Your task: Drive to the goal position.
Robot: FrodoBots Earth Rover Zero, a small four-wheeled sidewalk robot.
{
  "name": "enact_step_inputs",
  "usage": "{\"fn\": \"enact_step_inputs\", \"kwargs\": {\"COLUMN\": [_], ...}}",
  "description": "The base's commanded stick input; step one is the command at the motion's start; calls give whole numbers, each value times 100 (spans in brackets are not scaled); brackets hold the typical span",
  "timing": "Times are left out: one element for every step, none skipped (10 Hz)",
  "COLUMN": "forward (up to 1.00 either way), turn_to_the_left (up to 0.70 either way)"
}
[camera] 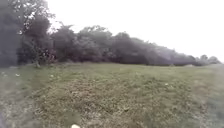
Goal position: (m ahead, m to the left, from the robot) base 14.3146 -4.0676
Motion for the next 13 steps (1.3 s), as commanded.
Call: {"fn": "enact_step_inputs", "kwargs": {"forward": [70,70,70,70,70,70,70,70,70,70,70,70,70], "turn_to_the_left": [-1,-4,-9,-13,-13,-13,-13,-13,-13,-13,-8,-2,0]}}
